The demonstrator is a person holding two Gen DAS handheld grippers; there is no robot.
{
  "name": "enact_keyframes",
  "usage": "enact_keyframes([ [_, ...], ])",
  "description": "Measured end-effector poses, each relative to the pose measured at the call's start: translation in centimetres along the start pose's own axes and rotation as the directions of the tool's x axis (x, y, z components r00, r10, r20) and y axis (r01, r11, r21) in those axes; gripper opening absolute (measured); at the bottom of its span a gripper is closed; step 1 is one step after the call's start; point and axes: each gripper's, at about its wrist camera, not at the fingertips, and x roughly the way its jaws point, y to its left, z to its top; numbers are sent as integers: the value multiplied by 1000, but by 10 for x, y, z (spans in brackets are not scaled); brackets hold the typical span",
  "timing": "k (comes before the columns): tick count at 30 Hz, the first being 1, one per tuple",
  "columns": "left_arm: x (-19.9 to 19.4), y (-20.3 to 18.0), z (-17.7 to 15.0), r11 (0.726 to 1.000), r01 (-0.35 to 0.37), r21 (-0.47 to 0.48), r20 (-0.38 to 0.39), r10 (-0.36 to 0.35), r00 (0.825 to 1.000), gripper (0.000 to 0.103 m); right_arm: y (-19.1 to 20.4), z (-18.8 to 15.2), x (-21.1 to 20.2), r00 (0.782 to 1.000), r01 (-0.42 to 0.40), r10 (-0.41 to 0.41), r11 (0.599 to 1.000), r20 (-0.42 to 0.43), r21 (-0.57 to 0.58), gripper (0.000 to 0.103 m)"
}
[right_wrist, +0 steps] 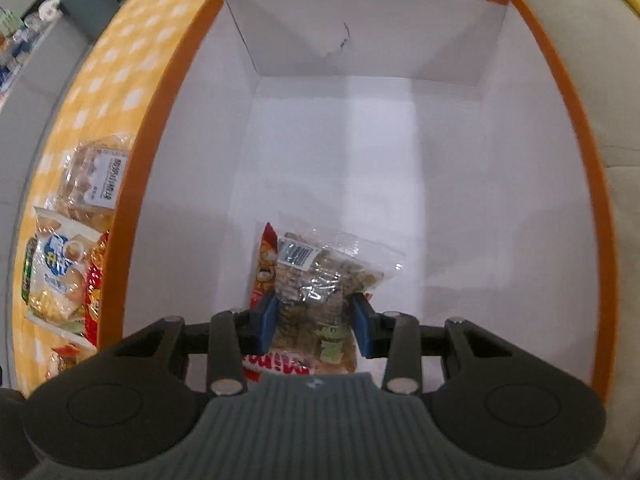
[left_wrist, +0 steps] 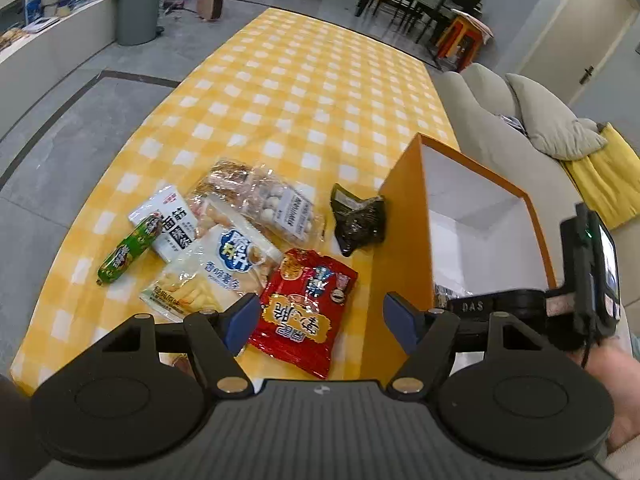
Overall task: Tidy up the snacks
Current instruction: 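Release the Mimi bag with the left tool while the right tool releases the clear bag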
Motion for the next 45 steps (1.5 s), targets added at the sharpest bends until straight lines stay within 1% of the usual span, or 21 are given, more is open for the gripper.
enact_keyframes([
  [2, 3, 2, 1, 1000, 0, -11, -12, -1, 1000, 83, 4, 0, 2, 1000, -25, 24, 999, -11, -24, 38],
  [5, 6, 1, 0, 1000, 0, -7, -22, 0, 1000, 83, 17, -4, 3, 996, -81, 75, 989, -55, -121, 38],
  [7, 7, 0, -1, 1000, -3, -1, -23, 3, 1000, 83, 22, -6, 3, 995, -90, 81, 983, -66, -158, 38],
  [9, 7, -2, -2, 1000, -1, 8, -25, 1, 1000, 83, 21, -7, -1, 995, -93, 86, 984, -51, -151, 38],
  [12, 6, -3, -2, 1000, 8, 19, -32, -8, 999, 83, 9, -11, -11, 988, -155, 154, 984, -12, -90, 37],
  [13, 7, -3, -1, 1000, 9, 19, -33, -8, 999, 83, 8, -12, -16, 987, -162, 163, 984, 4, -75, 37],
  [15, 7, -4, -1, 1000, 6, 18, -34, -6, 999, 83, -1, -14, -26, 987, -155, 157, 987, 47, -49, 37],
  [17, 8, -5, -1, 1000, 7, 20, -38, -6, 999, 83, -11, -19, -35, 987, -142, 144, 989, 69, -26, 38],
  [20, 9, -8, -3, 1000, 5, 27, -43, -4, 999, 83, -20, -21, -35, 997, -66, 68, 996, 42, -57, 38],
  [21, 10, -9, -4, 999, 6, 35, -44, -4, 999, 83, -23, -22, -32, 998, -54, 56, 997, 30, -54, 38],
  [26, 11, -19, -7, 996, -8, 84, -45, 11, 999, 83, -33, -23, -15, 999, -49, 48, 998, -19, -45, 38],
  [29, 12, -22, -8, 996, -15, 89, -48, 19, 999, 83, -30, -24, -4, 997, -64, 61, 997, -56, -53, 38],
  [32, 12, -24, -8, 994, -30, 102, -48, 35, 998, 83, -28, -25, 1, 996, -56, 52, 997, -68, -58, 43],
  [33, 12, -25, -8, 994, -36, 105, -48, 41, 998, 83, -28, -24, 3, 996, -54, 51, 997, -73, -47, 51],
  [34, 12, -26, -8, 993, -43, 109, -46, 48, 998, 83, -29, -24, 3, 995, -63, 60, 998, -74, -31, 53],
  [36, 11, -27, -9, 991, -51, 125, -39, 56, 998, 83, -31, -23, 1, 995, -80, 78, 997, -64, -17, 53],
  [38, 9, -29, -9, 990, -54, 133, -37, 60, 998, 83, -31, -23, -3, 997, -65, 64, 998, -52, -16, 54],
  [41, 6, -30, -9, 989, -51, 138, -35, 56, 998, 83, -32, -25, -15, 998, -62, 62, 998, -30, -2, 65],
  [43, 2, -31, -9, 988, -54, 144, -32, 59, 998, 83, -34, -27, -23, 998, -62, 62, 998, -7, 6, 76],
  [44, 0, -31, -9, 988, -54, 145, -27, 59, 998, 83, -33, -28, -30, 998, -58, 58, 998, 13, 7, 84],
  [45, -3, -31, -8, 988, -53, 147, -20, 57, 998, 83, -33, -29, -38, 998, -54, 54, 999, 33, 2, 85],
])
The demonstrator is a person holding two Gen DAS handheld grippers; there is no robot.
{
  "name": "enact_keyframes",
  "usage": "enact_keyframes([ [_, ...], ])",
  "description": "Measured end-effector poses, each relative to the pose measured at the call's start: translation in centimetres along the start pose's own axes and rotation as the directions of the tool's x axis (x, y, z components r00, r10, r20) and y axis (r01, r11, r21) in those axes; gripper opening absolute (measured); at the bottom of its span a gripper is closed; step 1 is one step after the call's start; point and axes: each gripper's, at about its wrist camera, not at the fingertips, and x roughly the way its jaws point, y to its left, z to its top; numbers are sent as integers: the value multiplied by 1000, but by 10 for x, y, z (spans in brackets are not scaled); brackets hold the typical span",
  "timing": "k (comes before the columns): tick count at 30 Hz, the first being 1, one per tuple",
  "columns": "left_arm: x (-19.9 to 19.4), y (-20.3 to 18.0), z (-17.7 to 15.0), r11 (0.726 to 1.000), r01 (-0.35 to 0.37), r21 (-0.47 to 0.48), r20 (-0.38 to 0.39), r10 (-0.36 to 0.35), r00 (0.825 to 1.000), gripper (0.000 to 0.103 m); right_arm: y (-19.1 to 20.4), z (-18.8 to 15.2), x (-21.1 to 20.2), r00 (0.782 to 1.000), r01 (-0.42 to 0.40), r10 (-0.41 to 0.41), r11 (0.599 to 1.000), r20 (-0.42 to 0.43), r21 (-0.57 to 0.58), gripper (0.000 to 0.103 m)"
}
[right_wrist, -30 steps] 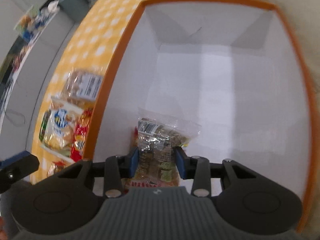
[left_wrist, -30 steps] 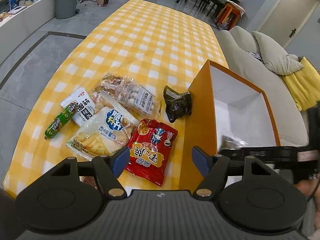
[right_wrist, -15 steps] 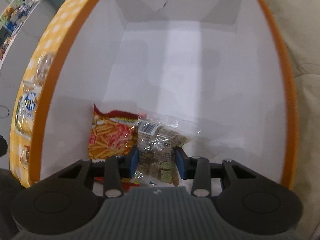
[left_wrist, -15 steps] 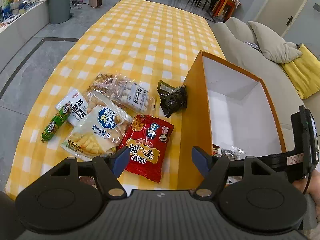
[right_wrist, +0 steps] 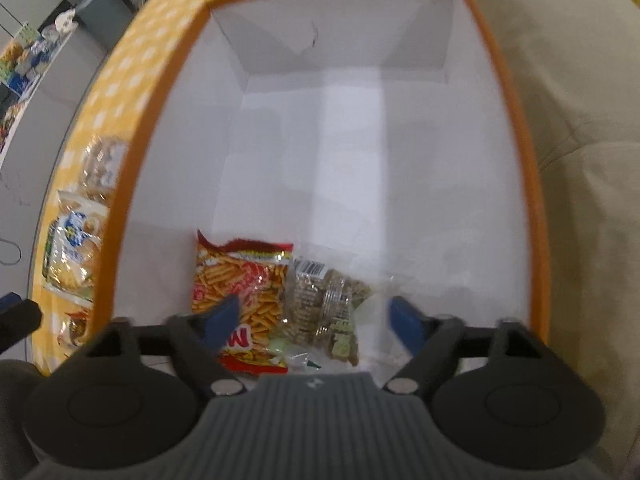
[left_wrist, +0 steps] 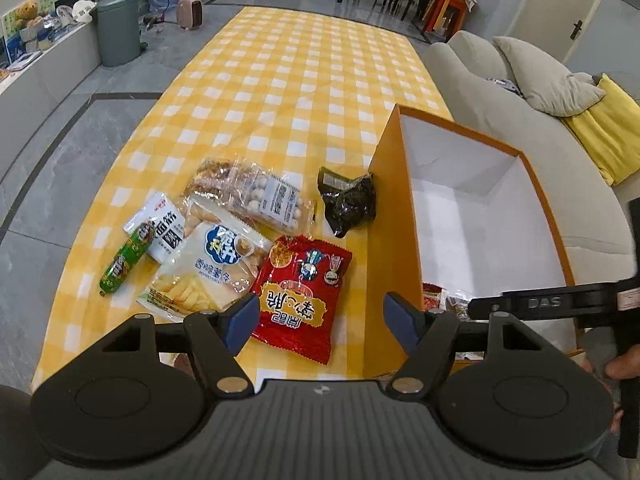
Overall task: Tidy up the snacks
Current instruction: 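Grasp the green sausage stick with the left tool while the right tool grasps the white potato-stick bag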
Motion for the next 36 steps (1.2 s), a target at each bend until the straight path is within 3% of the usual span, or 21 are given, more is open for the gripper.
enact_keyframes([
  [12, -31, 14, 7, 1000, 2, -19, 45, -1, 999, 83, 33, -15, -94, 975, -74, 78, 997, 210, -26, 96],
  [16, -44, 31, 11, 999, -15, -52, 63, 18, 998, 83, 63, -24, -111, 963, -17, 34, 998, 268, -66, 96],
  [19, -51, 45, 12, 996, -56, -67, 68, 61, 996, 83, 90, -33, -115, 954, -27, 57, 994, 294, -106, 96],
  [24, -59, 72, 13, 982, -169, -84, 72, 175, 982, 83, 134, -42, -102, 952, -88, 129, 984, 279, -153, 97],
  [29, -57, 102, 14, 965, -252, -73, 90, 258, 962, 83, 176, -51, -75, 955, -65, 121, 976, 271, -206, 98],
  [36, -31, 132, 20, 960, -279, -20, 53, 280, 959, 83, 213, -58, -21, 957, -50, 114, 971, 268, -236, 98],
])
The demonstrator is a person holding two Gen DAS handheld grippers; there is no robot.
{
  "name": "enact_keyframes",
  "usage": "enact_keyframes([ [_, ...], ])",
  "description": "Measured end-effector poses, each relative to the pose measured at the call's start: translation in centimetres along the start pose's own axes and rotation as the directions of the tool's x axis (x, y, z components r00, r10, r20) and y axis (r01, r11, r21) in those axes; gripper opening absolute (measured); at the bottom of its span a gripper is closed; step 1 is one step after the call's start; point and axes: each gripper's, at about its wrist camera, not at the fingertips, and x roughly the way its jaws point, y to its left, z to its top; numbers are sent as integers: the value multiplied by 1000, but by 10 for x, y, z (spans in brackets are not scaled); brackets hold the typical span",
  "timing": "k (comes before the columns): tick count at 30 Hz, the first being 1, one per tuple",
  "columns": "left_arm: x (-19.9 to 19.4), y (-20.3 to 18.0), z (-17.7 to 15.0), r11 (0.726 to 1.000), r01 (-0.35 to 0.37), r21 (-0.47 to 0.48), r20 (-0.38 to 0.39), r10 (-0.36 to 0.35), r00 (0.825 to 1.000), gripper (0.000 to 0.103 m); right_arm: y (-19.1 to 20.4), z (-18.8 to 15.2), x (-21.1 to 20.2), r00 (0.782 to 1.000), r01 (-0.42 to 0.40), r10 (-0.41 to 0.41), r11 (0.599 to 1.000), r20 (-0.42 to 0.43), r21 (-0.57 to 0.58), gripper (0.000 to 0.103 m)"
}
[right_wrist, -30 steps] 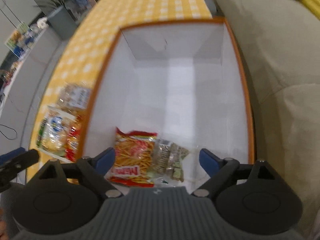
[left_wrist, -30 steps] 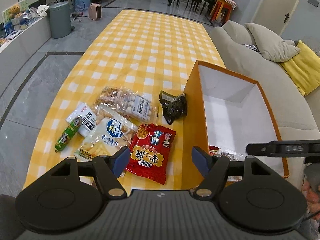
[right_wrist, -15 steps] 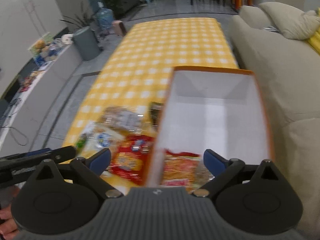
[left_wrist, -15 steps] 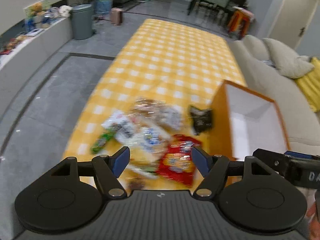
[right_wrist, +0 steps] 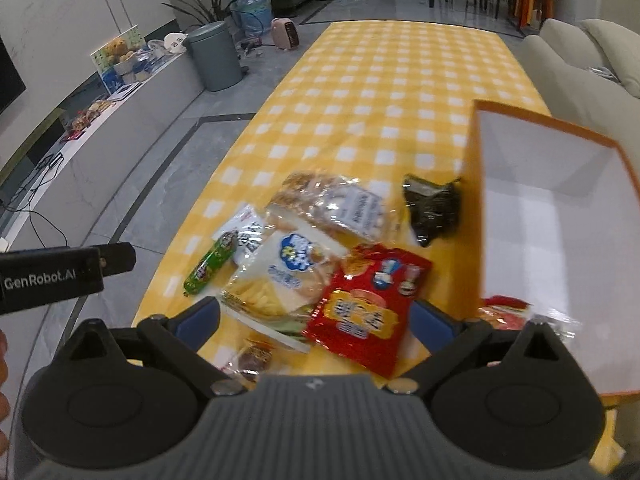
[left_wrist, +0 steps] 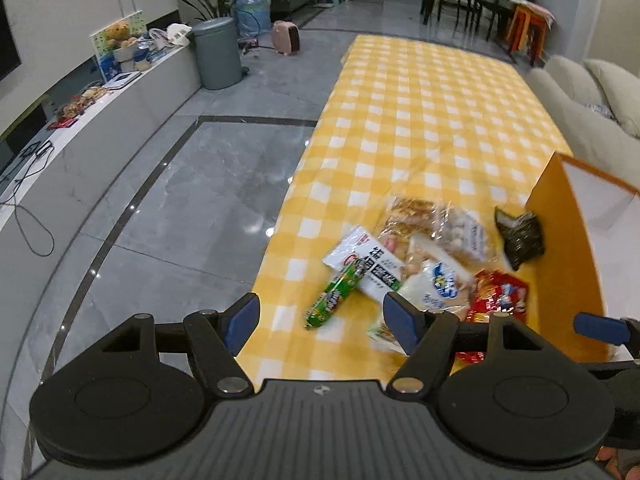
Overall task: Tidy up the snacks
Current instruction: 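Grasp the green sausage stick with the left tool while the right tool grasps the white potato-stick bag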
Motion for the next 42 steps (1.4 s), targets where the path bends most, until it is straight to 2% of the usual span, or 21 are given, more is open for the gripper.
enact_keyframes([
  [3, 17, 7, 9, 1000, 2, 1, -26, -2, 1000, 83, 9, 0, 18, 1000, 8, -8, 1000, 10, -21, 98],
  [6, 35, 15, 20, 997, 72, 13, -42, -72, 997, 83, 9, 3, 34, 1000, 23, -23, 1000, -20, -4, 98],
  [10, 77, 17, 34, 981, 162, 108, -125, -148, 981, 83, -1, 8, 47, 999, 29, -27, 997, -31, 74, 98],
  [14, 119, 16, 27, 970, 216, 108, -166, -197, 966, 83, -12, 5, 54, 1000, 23, -21, 988, -12, 151, 98],
  [17, 141, 17, 12, 975, 202, 91, -113, -191, 975, 75, -11, 3, 64, 1000, 14, -12, 991, -11, 135, 98],
  [22, 155, 11, 6, 961, 230, 154, -149, -208, 967, 75, 1, -2, 76, 1000, 19, -19, 999, 22, 33, 98],
  [25, 159, 12, 4, 956, 245, 160, -144, -223, 964, 76, 2, -2, 85, 1000, 18, -19, 999, 23, 52, 98],
  [26, 161, 15, 6, 954, 264, 143, -154, -242, 958, 69, 1, -1, 88, 1000, 8, -9, 996, 15, 85, 98],
  [28, 161, 22, 8, 954, 288, 87, -154, -272, 950, 45, -2, 0, 91, 1000, -16, 15, 989, 6, 150, 98],
  [29, 163, 24, 9, 958, 278, 74, -156, -264, 952, 30, -3, 1, 93, 1000, -30, 30, 983, 4, 179, 98],
  [30, 163, 25, 10, 962, 263, 77, -157, -249, 956, 25, -3, 2, 94, 999, -41, 42, 979, 3, 200, 98],
  [36, 165, 31, 12, 957, 287, 37, -155, -278, 948, 25, 3, 9, 104, 997, -68, 75, 967, -17, 244, 98],
  [37, 165, 33, 12, 956, 292, 26, -159, -284, 945, 25, 3, 10, 107, 996, -63, 75, 965, -37, 254, 98],
  [39, 163, 37, 11, 952, 306, -1, -154, -302, 941, 25, 6, 14, 121, 988, -43, 79, 967, -134, 249, 98],
  [40, 162, 40, 10, 950, 313, -11, -150, -311, 938, 25, 10, 16, 127, 984, -15, 55, 973, -169, 230, 98],
  [42, 160, 44, 10, 946, 323, -28, -142, -324, 935, 25, 16, 20, 130, 986, 53, -16, 975, -166, 218, 98],
])
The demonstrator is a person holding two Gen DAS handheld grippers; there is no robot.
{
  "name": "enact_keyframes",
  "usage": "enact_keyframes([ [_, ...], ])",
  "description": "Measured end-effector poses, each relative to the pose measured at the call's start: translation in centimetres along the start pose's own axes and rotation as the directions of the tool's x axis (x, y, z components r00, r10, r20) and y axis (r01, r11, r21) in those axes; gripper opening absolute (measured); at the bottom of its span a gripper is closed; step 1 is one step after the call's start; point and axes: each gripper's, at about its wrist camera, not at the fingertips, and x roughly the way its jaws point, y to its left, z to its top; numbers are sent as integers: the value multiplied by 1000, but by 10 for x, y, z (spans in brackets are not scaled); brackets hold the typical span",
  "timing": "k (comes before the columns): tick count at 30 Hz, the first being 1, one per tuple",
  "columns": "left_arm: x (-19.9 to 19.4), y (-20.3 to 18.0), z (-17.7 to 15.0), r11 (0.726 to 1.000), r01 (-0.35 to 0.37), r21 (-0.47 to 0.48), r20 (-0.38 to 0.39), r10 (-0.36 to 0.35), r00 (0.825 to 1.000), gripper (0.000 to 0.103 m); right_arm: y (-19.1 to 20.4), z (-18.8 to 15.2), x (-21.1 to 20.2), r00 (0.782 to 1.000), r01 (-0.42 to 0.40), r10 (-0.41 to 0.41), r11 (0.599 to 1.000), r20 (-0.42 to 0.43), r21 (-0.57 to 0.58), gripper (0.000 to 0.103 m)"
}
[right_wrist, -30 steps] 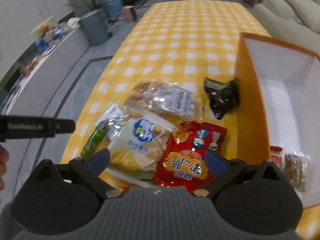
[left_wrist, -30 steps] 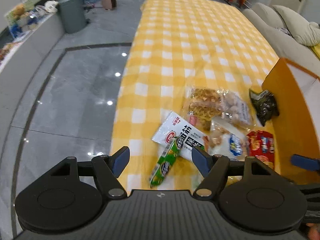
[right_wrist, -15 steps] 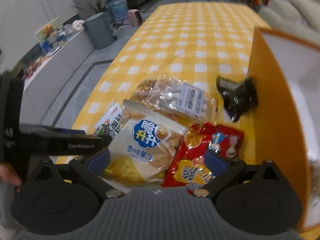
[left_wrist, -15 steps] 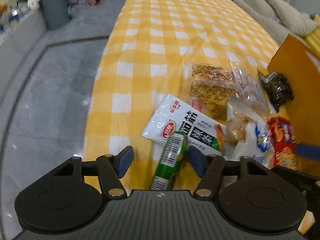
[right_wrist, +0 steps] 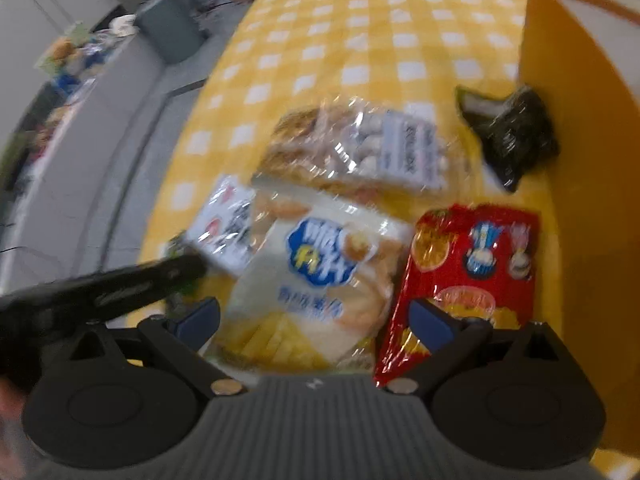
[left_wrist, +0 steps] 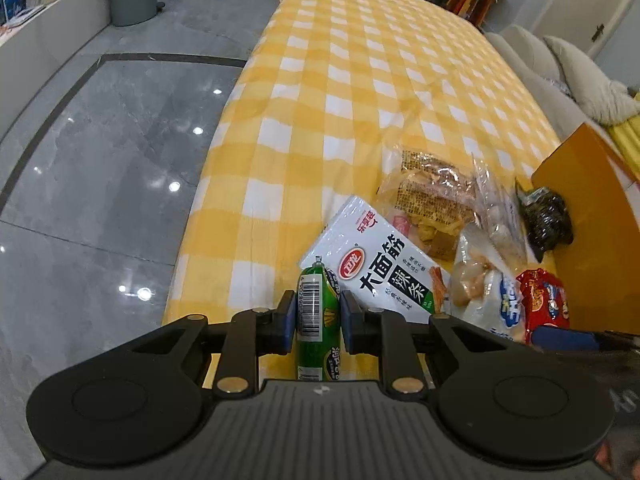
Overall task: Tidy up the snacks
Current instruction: 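Grasp the green sausage stick with the left tool while the right tool grasps the white potato-stick bag, then carry the sausage stick and potato-stick bag with both tools into the box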
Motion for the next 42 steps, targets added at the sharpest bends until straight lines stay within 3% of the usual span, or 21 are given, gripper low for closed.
enact_keyframes([
  [4, -8, 7, 0, 999, 20, -40, 25, -19, 1000, 25, 11, 2, 7, 996, 88, -90, 994, 26, 64, 100],
  [8, -15, 11, 0, 997, 34, -63, 42, -31, 999, 25, 27, -2, 16, 985, 162, -165, 985, 53, 53, 100],
  [13, -22, 17, -3, 994, 59, -89, 68, -53, 996, 25, 34, -11, 18, 975, 189, -191, 982, 114, 27, 99],
  [18, -25, 22, -5, 990, 78, -121, 74, -69, 995, 25, 24, -23, 4, 977, 157, -160, 987, 140, 34, 68],
  [21, -26, 22, -6, 987, 93, -131, 81, -83, 993, 25, 15, -23, -2, 980, 128, -135, 990, 146, 53, 56],
  [27, -26, 25, -8, 967, 174, -188, 89, -160, 983, 24, 3, -24, -16, 984, 49, -62, 995, 168, 82, 52],
  [33, -25, 24, -13, 952, 176, -250, 88, -159, 983, 24, -2, -26, -34, 980, -41, 23, 995, 198, 87, 52],
  [40, -39, 22, -15, 940, 196, -280, 118, -169, 979, 24, -10, -27, -66, 962, -135, 110, 987, 250, 86, 52],
  [42, -49, 21, -15, 942, 207, -263, 142, -174, 974, 24, -17, -25, -77, 949, -205, 178, 975, 262, 81, 52],
])
